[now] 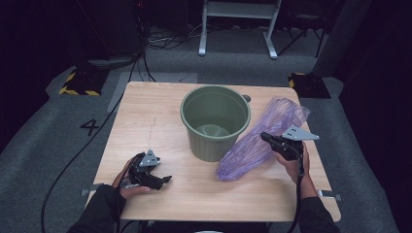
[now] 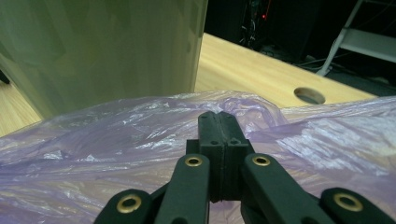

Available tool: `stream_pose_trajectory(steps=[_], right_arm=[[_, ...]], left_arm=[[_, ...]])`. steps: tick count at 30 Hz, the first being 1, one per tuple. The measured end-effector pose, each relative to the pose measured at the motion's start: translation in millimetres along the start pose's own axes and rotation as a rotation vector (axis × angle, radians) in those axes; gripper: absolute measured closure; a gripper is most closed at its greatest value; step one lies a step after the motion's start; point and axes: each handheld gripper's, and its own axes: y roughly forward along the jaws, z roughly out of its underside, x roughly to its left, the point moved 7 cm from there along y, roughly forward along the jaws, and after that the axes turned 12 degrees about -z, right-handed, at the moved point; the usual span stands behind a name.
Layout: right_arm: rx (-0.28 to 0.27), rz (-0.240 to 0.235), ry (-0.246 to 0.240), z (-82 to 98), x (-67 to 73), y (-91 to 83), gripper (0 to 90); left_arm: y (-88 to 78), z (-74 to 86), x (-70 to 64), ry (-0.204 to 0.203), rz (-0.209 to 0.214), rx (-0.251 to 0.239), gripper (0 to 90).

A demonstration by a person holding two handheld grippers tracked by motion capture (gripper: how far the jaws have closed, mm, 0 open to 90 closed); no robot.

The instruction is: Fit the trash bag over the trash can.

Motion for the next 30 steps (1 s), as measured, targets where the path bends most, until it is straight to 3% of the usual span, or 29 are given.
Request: stream_pose_trajectory(steps=[5,13,20,30], right_arm=[[-0.02,0.001,-0.037,-16.7,4.2,-8.6,90.0],[-0.092,-0.055,-0.107,-48.1,26.2,-27.0,90.0],[-0.132,-0.081,-0.155,-73.5,36.7,-38.4,90.0],[-0.185,-0.068,-0.202,-91.6,44.6,-62.6,90.0]], left_arm=[[0.2,-0.1,0.0,-0.001,0.001,0.001,13.5],[0.2,-0.1,0.0,-0.001,0.001,0.001,13.5],[0.2,0.0,0.0,-0.001,0.001,0.002,13.5],[0.4,-0.4,-0.5,-0.003,-0.003,0.001,13.4]])
